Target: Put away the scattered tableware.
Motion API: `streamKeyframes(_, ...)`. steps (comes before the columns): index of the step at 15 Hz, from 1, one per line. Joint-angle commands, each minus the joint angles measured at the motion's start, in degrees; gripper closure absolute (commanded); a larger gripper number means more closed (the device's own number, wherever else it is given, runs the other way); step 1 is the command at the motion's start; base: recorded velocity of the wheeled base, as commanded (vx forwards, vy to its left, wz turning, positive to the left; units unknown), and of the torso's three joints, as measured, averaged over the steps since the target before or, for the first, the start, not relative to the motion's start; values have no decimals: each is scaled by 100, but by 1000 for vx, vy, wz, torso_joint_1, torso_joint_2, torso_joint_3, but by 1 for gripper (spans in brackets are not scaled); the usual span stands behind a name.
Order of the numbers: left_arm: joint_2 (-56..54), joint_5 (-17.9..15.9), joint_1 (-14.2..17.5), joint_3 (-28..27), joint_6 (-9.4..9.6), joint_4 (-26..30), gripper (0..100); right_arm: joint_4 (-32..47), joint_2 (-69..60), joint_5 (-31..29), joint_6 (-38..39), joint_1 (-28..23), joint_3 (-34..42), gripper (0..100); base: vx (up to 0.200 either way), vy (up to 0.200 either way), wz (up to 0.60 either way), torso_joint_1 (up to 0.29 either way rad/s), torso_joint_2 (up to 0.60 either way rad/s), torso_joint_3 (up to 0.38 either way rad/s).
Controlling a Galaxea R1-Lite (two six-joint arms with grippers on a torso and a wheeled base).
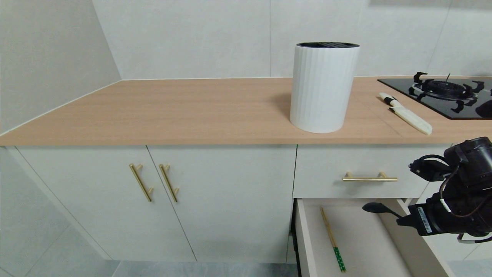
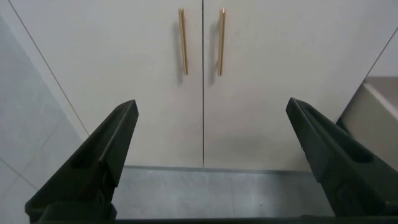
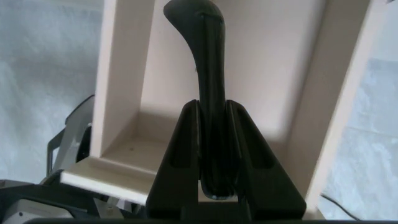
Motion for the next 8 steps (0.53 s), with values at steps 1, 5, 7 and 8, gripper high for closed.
streamKeyframes(1, 0, 2, 2, 0, -1, -1, 0, 2, 34, 4, 0, 27, 14, 100, 0, 0, 0, -163, 461, 310)
streamKeyframes(5, 0, 2, 2, 0, -1, -1, 0, 2, 52, 4, 0, 80, 23, 100, 0, 0, 0, -132, 450, 316)
streamKeyframes(7, 0, 2, 2, 0, -1, -1, 0, 2, 52, 4, 0, 89, 23, 100, 0, 0, 0, -71, 408, 312)
streamKeyframes(8, 0, 2, 2, 0, -1, -1, 0, 2, 52, 4, 0, 89, 23, 100, 0, 0, 0, -36, 217, 173)
